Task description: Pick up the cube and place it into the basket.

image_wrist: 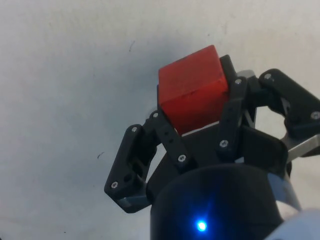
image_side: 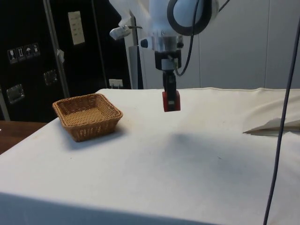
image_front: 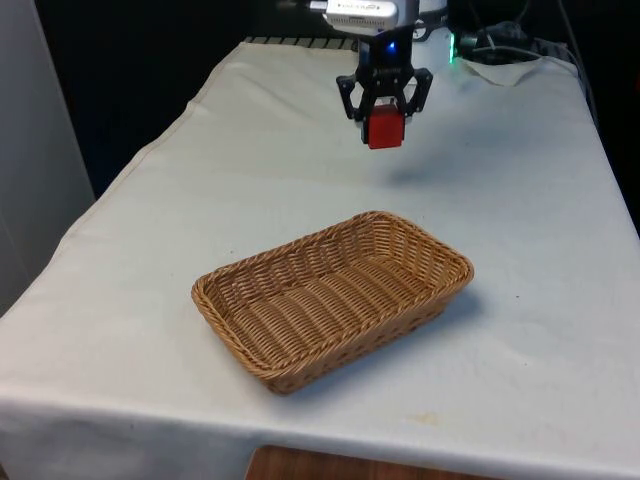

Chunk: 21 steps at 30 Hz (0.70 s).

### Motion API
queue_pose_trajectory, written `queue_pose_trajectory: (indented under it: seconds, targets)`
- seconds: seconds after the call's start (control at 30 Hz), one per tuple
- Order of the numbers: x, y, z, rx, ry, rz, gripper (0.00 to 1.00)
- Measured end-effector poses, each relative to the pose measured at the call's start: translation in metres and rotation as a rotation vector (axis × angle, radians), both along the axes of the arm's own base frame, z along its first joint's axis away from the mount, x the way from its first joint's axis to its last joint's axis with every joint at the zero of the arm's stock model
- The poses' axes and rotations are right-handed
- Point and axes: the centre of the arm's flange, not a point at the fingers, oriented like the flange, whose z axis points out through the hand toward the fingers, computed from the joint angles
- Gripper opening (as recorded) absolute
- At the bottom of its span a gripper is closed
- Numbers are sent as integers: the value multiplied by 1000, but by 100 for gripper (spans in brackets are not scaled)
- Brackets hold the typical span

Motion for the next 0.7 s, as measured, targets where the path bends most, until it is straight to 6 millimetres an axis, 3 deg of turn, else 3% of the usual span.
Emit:
queue_pose_trajectory:
  seconds: [0.53, 0.7]
  targets:
    - [7, 0, 20, 9, -5, 0, 0]
    - [8, 0, 37, 18, -1, -1, 0]
